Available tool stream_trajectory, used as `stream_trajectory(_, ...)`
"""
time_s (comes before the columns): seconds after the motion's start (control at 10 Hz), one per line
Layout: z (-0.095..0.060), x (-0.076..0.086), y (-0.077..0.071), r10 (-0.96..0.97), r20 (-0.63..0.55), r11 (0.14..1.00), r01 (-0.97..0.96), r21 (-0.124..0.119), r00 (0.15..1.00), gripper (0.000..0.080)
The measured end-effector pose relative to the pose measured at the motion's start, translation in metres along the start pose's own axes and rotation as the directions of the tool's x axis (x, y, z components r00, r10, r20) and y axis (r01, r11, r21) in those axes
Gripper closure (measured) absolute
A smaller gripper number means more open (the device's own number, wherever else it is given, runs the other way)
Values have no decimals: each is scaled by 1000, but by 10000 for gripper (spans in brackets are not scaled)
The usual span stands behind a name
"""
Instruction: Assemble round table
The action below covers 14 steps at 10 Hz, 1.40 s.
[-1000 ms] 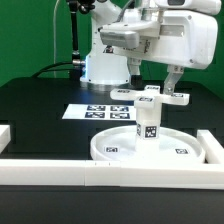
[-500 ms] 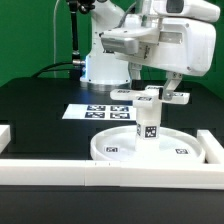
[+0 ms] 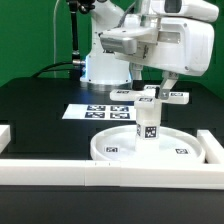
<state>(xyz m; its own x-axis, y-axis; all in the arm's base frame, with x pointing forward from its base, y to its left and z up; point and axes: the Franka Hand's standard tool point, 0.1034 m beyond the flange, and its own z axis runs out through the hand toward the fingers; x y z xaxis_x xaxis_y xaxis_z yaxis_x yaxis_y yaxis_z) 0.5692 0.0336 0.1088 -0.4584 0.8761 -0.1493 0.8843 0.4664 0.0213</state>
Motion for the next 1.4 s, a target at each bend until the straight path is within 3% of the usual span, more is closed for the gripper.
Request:
stream_trajectory(0.1, -1, -1, -3, 5, -1, 1000, -5, 12, 1000, 477)
stream_trajectory(0.2, -1, -2, -3, 11, -1, 1000, -11, 15, 1000, 673)
stream_trajectory(0.3, -1, -2, -3, 12, -1, 1000, -12, 15, 1000, 673)
stream_trajectory(0.4, -1, -2, -3, 13, -1, 1000, -13, 15, 1000, 775)
stream_trajectory(0.9, -3, -4, -3, 31, 0, 999, -31, 13, 1000, 798)
stream_trajectory(1.0, -4, -5, -3, 33, 1, 999, -33, 11, 999, 710)
stream_trajectory(1.1, -5, -5, -3, 39, 2, 999, -39, 9, 999, 710)
stream_trajectory(1.4, -5, -4, -2, 49, 1, 999, -49, 9, 999, 231)
